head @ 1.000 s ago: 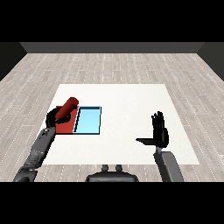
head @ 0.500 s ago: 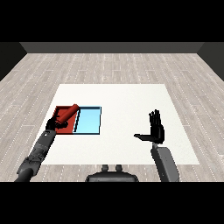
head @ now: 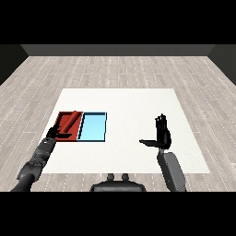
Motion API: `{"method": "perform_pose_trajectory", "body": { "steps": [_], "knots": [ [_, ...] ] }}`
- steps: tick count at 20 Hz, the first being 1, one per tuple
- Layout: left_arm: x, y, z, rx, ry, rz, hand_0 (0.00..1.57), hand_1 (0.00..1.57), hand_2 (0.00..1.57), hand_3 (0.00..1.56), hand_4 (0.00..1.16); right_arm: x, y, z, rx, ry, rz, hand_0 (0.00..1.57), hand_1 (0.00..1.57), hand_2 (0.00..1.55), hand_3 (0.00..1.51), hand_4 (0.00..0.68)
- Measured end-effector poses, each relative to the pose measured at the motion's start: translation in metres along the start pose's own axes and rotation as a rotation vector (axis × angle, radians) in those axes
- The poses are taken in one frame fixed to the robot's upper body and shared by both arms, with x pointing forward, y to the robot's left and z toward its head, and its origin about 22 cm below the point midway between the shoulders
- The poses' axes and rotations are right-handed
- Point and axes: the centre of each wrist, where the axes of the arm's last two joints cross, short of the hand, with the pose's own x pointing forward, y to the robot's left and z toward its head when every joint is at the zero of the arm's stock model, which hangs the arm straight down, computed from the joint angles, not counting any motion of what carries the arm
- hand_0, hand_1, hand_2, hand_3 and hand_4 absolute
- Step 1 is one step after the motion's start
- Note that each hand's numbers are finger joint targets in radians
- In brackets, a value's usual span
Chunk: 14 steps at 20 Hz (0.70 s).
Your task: Pick the red can and put it in the red box
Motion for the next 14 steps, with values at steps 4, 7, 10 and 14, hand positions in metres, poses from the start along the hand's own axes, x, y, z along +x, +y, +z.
{"method": "perform_pose_trajectory", "body": {
  "steps": [4,7,10,14],
  "knots": [
    [0.012,0.016,-0.005,0.066,-0.106,0.252,1.02,1.02,0.96,0.00,0.00,0.000,0.001,0.001,0.011,-0.004,-0.016,0.00,0.00,0.00,0.00,0.000],
    [0.040,0.012,-0.006,0.045,-0.307,0.463,0.00,0.00,0.00,0.00,0.00,0.000,-0.002,0.002,0.020,-0.003,-0.024,0.00,0.00,0.00,0.00,0.000],
    [0.071,-0.008,-0.001,-0.025,-0.523,0.716,0.00,0.00,0.00,0.00,0.00,-0.001,-0.004,0.002,0.037,-0.002,-0.018,0.00,0.00,0.00,0.00,0.000],
    [0.092,-0.046,0.014,-0.132,-0.750,0.946,0.00,0.00,0.00,0.00,0.00,-0.003,-0.009,0.004,0.060,-0.004,-0.001,0.00,0.00,0.00,0.00,0.000]
  ]
}}
